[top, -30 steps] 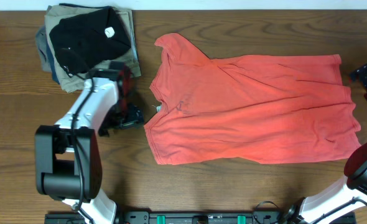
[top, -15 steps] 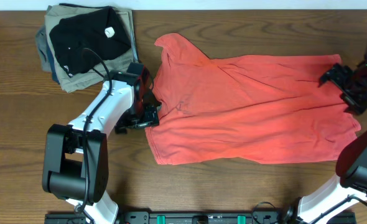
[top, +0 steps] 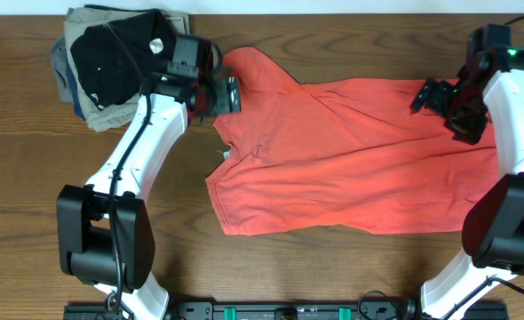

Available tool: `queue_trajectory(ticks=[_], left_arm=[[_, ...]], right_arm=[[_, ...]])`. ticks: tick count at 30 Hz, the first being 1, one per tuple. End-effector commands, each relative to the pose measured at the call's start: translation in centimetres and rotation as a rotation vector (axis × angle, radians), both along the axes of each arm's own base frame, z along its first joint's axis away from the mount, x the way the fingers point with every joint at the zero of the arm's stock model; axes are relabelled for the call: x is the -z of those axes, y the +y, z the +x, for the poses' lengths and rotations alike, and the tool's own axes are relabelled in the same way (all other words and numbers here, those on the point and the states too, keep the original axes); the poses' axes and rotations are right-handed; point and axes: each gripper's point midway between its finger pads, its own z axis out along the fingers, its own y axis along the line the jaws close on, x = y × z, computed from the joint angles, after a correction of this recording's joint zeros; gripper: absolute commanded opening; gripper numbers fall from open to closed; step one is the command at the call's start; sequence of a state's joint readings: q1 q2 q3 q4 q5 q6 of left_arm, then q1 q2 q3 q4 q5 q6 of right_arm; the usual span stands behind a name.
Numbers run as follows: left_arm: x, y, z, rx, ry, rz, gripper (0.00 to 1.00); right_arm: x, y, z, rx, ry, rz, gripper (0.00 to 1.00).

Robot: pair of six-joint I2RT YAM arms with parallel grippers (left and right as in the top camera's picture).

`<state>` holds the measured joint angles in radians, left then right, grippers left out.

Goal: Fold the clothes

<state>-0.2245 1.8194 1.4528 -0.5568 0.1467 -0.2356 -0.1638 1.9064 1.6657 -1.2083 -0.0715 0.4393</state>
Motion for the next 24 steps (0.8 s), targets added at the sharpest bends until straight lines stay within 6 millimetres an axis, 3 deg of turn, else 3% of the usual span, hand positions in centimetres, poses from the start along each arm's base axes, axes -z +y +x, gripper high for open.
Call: queue_trajectory(ticks=[1,3,7,12,18,24], left_arm=[[-2.2,-0.6,2.4,0.036,-0.116,-0.004,0.9],[-2.8,-1.0,4.1,0.047,-0.192,-0.01,0.89],[-1.8,-1.6,6.7,0.065,-0.267,-0.009,0.89],[1.7,-2.2,9.7,0.062,-0.313,-0.016,0.9],[6.9,-2.5,11.1,0.062,-0.292,-0.012,0.89],[8.3,-2.5,11.5,0.061,-0.292,-0.011,0.89]], right_arm=[[1.6,1.1,-0.6,-0.047,0.025,-0.028,0.99],[2.9,1.8,-0.8,-0.065,0.032,-0.027,0.99],[5.1,2.5,-1.6,-0.081,0.052,-0.024,0.99],[7.0,2.6,-2.7,-0.081,0.076,-0.022,0.99],[7.5,2.6,-3.1,-0.081,0.086,-0.02,0.99],[7.5,2.6,-3.1,-0.093,0.086,-0.021,0.99]])
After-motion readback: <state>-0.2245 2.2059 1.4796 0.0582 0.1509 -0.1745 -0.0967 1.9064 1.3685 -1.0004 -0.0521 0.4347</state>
